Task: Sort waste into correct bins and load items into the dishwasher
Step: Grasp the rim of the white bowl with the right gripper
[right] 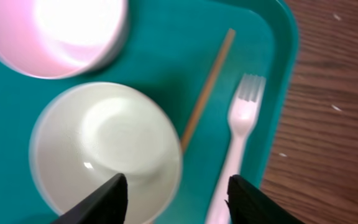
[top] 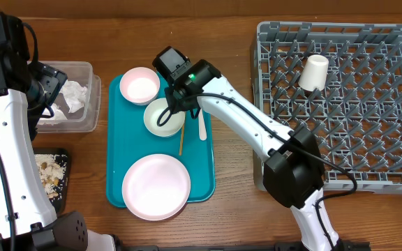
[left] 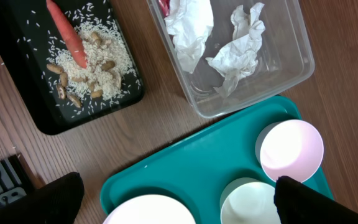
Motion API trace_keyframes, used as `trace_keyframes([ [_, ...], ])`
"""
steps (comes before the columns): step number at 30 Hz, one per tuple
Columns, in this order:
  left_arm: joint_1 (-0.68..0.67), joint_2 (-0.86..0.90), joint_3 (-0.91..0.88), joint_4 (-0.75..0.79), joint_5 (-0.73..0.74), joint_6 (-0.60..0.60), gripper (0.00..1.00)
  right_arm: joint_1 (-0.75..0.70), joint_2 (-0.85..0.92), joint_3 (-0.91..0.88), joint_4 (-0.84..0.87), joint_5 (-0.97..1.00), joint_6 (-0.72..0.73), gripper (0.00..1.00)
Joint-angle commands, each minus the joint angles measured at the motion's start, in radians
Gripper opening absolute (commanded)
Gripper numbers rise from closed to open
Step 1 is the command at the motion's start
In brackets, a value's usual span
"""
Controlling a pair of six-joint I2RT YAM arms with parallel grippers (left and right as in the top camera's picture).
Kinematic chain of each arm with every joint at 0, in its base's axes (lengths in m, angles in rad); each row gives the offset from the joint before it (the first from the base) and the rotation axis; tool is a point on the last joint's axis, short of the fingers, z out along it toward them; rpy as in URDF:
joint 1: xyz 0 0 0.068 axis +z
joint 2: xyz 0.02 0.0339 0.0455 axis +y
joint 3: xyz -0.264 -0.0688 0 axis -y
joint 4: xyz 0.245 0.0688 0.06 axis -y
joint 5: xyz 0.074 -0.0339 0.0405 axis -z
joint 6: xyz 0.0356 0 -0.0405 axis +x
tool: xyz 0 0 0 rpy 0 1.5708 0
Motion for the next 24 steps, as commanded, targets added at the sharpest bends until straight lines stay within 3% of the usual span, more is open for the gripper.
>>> trace_keyframes([
  [1,0.004,0.006,0.007,0.002,-0.003,-0.021,1.0,0.033,-0.045,0.016,0.059,-0.217,-0.169,0.51],
  [7,0.004,0.006,0.007,0.002,-0.003,-0.021,1.0,0.108,0.023,0.002,0.079,-0.232,-0.272,0.41],
  [17,0.004,0.006,0.007,0.002,-0.003,-0.021,1.0,0.156,0.109,-0.008,0.117,-0.168,-0.27,0.39],
  [24,0.004,0.006,0.007,0.002,-0.003,-0.021,1.0,0.156,0.11,-0.114,0.203,-0.16,-0.27,0.38],
])
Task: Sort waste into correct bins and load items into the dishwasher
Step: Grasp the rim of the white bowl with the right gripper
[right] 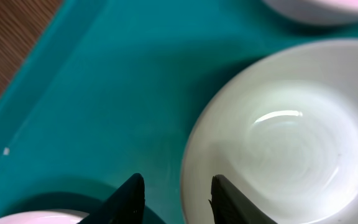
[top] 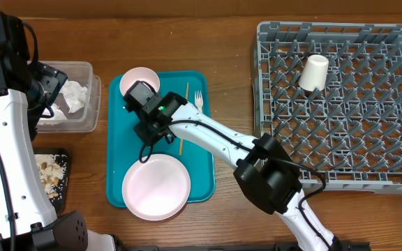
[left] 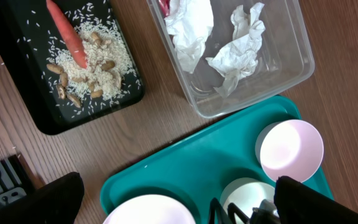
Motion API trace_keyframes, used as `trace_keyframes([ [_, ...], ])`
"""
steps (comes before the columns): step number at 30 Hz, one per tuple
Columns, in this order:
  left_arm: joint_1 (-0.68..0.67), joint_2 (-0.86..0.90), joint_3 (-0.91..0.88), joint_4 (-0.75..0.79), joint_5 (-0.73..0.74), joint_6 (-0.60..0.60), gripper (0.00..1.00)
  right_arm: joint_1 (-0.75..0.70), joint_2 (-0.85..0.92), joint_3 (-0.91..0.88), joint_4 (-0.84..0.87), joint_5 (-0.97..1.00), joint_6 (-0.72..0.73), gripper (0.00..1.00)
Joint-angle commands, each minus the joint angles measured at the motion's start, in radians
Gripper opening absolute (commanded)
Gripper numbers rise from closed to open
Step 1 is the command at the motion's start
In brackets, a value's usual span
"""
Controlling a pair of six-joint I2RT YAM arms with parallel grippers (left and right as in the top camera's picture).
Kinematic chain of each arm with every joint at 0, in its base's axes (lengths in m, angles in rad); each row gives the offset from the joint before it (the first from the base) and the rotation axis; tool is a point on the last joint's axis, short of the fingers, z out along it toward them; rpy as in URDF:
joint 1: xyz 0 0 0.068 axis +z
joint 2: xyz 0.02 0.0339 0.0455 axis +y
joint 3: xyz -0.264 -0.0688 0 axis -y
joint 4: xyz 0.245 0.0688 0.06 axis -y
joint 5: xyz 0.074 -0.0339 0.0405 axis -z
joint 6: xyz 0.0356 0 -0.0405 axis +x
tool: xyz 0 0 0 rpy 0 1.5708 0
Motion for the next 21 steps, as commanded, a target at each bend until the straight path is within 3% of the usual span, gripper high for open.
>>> trace_keyframes([
  [1,0.004,0.006,0.007,0.002,-0.003,-0.021,1.0,0.0,0.004,-0.049,0.019,0.013,-0.005,0.36],
  [10,0.004,0.006,0.007,0.002,-0.003,-0.021,1.0,0.0,0.004,-0.031,0.036,0.047,0.042,0.22],
  [15,0.004,0.006,0.007,0.002,-0.003,-0.021,1.0,0.0,0.004,0.041,-0.014,0.047,0.068,0.04],
  [21,0.004,0.006,0.008,0.002,-0.003,-0.021,1.0,-0.006,-0.026,0.045,-0.029,0.046,0.069,0.04],
])
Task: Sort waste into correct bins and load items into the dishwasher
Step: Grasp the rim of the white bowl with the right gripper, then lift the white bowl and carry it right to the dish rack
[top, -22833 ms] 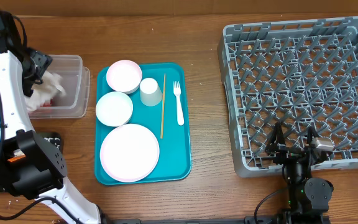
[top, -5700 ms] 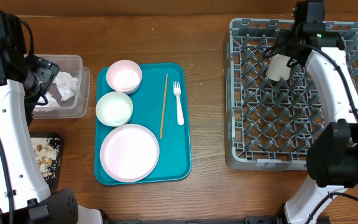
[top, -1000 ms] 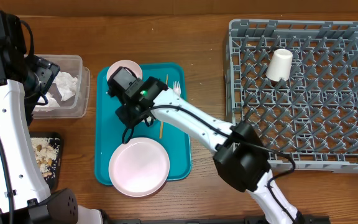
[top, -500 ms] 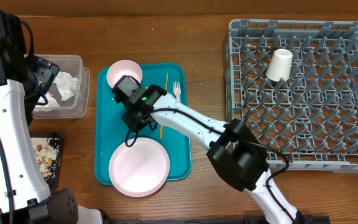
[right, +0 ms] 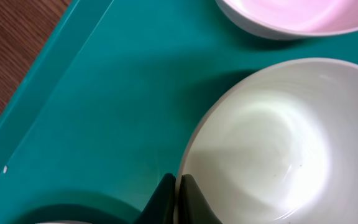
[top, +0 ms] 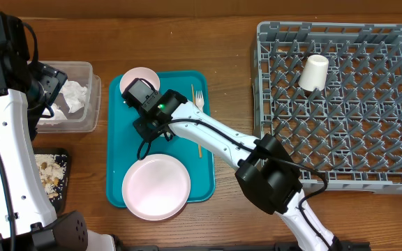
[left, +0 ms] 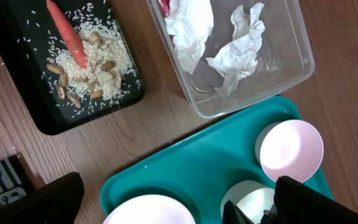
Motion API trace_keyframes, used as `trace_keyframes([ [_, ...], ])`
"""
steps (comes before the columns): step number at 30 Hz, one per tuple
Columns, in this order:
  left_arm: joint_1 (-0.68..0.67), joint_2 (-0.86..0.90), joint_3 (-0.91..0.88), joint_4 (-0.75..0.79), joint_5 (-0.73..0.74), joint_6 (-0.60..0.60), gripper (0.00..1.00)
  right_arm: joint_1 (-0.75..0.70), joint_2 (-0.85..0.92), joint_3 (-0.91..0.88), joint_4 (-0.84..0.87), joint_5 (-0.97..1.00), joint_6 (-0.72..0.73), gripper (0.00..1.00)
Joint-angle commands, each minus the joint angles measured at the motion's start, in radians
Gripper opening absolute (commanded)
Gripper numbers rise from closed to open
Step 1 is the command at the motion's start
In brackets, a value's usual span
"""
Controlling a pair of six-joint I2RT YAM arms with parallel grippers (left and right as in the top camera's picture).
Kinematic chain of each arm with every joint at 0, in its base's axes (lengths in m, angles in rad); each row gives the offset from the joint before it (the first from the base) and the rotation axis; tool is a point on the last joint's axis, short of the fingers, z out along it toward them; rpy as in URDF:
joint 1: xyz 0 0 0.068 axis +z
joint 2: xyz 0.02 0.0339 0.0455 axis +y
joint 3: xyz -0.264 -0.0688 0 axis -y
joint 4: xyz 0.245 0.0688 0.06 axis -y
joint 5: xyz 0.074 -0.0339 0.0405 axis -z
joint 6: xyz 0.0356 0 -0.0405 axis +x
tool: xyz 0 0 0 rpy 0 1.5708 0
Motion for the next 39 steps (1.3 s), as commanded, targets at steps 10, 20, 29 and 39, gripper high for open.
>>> trace_keyframes([
  [10,0.004,0.006,0.008,0.002,-0.003,-0.021,1.0,-0.158,-0.397,0.016,-0.101,-0.036,0.068,0.04],
  [20,0.004,0.006,0.007,0.002,-0.003,-0.021,1.0,-0.791,-0.641,0.014,-0.403,-0.385,0.03,0.04],
  [29,0.004,0.006,0.007,0.001,-0.003,-0.021,1.0,-1.329,-0.588,-0.126,-0.325,-1.065,-0.286,0.04],
  [39,0.004,0.006,0.008,0.002,-0.003,-0.021,1.0,-1.374,-0.442,-0.335,0.084,-1.222,-0.218,0.04],
])
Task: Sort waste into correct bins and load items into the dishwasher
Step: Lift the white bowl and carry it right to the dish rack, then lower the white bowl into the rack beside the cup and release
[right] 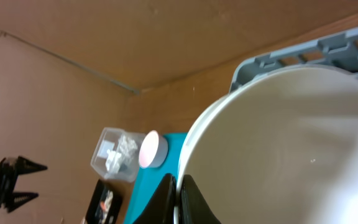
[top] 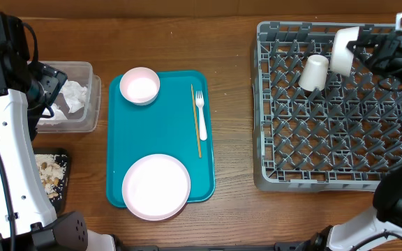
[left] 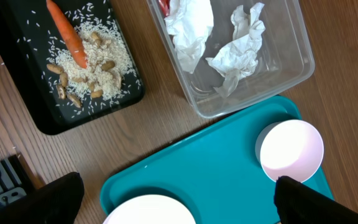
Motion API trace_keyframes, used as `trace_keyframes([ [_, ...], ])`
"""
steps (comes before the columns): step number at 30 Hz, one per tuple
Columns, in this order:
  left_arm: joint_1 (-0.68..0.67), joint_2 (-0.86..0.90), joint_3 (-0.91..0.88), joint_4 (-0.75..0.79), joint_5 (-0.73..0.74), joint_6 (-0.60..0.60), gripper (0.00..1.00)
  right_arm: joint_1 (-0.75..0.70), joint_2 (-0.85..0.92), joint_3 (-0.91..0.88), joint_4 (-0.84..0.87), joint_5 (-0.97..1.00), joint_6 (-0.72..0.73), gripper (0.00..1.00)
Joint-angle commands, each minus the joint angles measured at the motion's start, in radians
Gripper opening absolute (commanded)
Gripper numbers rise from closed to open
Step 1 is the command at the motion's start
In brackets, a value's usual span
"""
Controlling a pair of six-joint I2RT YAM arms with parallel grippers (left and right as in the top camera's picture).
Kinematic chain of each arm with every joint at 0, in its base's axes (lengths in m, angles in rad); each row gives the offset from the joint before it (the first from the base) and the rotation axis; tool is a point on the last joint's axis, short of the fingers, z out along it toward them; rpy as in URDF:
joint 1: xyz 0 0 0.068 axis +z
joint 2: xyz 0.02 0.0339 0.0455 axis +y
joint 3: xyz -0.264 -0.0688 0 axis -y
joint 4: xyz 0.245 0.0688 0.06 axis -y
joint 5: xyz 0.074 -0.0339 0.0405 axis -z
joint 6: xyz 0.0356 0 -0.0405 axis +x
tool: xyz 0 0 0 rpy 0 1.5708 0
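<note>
My right gripper point(right: 178, 194) is shut on the rim of a white bowl point(right: 278, 143). It holds the bowl point(top: 342, 40) tilted on edge over the back of the grey dish rack point(top: 340, 132), beside a white cup point(top: 314, 72) lying in the rack. On the teal tray point(top: 160, 132) remain a pink bowl point(top: 139, 86), a pink plate point(top: 156, 186), a white fork point(top: 200, 115) and a wooden stick point(top: 195, 120). My left gripper point(left: 178, 202) hangs open high over the tray's left corner, holding nothing.
A clear bin point(top: 68, 97) with crumpled paper point(left: 216, 43) stands left of the tray. A black tray point(left: 82, 62) in front of it holds rice, peanuts and a carrot. The rack's prongs fill the right side of the table.
The white bowl has left the tray. My right gripper, then shut on its rim on the tray, now holds it over the rack's back right part. The left arm has not moved.
My right gripper was open over the white bowl on the tray, then had its open fingers at the bowl's left rim. It was then shut on that rim. Now the bowl is held over the dish rack, and the fork and stick lie slightly shifted.
</note>
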Motion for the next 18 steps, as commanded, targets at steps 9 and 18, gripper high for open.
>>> trace_keyframes([
  [9,0.004,0.006,0.007,0.002,-0.003,-0.021,1.0,-0.002,0.176,-0.006,0.14,0.069,0.075,0.04],
  [18,0.004,0.006,0.007,0.002,-0.003,-0.021,1.0,-0.045,0.19,-0.006,0.204,0.152,0.158,0.04],
])
